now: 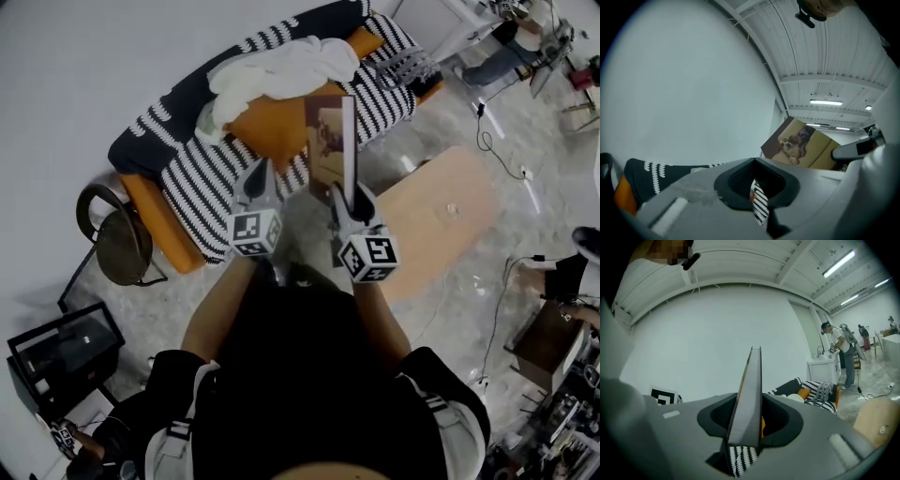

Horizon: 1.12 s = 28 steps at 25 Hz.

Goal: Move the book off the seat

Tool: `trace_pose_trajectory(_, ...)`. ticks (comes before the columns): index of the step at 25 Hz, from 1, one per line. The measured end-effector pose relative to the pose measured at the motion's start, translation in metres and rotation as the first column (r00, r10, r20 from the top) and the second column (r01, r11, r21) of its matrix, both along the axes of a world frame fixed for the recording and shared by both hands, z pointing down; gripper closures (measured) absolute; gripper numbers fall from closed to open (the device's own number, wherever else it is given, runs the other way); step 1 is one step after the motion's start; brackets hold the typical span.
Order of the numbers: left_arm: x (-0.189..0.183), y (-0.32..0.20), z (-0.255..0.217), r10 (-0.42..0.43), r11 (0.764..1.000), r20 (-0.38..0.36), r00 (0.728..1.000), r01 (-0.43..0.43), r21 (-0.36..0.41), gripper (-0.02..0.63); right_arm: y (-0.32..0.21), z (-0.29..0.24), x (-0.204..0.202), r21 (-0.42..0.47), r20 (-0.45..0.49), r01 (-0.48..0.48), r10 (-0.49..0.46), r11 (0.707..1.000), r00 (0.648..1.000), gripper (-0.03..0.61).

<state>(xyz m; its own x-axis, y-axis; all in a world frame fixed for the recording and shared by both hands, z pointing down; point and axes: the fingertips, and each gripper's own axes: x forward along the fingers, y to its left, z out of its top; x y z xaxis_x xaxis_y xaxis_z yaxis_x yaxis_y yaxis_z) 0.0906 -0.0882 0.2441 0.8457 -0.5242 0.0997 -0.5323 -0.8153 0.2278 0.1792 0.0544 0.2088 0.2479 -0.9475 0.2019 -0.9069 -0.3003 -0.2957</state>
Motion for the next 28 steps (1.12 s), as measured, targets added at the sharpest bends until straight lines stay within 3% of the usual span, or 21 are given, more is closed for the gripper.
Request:
trace_pose_trajectory(6,0.024,0.006,-0.004,0.119,0.993,-0.018,0.993,-0.119,-0.004,0.609,0.013,-0.001,0.006,-0.008,-0.015,-0.121,0.121,0.993,0.992,0.422)
trace_pose_trajectory(11,0.055,0.011,-0.007,0.252,0.968,-0.027,0.967,-0.252,-0.007,0.609,0.024,-0.007,0.017,-0.003,-0.016,-0.242,0.242,0.97,0.97,0.422)
trace_pose_trajectory(14,0.074,0.019,-0.007,0.342,0.94,-0.038,0.939,-0.342,-0.007,0.609,0.036,-0.01,0.017,0.007,-0.036,-0.323,0.323,0.946,0.946,0.422)
trace_pose_trajectory(19,0.059,0.029,0.004,0.435,0.9,-0.076,0.897,-0.435,0.018,0.609,0.047,0.0,-0.018,0.039,-0.062,-0.41,0.412,0.911,0.909,0.422)
trace_pose_trajectory(28,0.078,0.074,0.006,0.599,0.8,-0.073,0.797,-0.6,0.009,0.609,0.089,-0.01,-0.029,0.035,-0.089,-0.561,0.561,0.827,0.823,0.422)
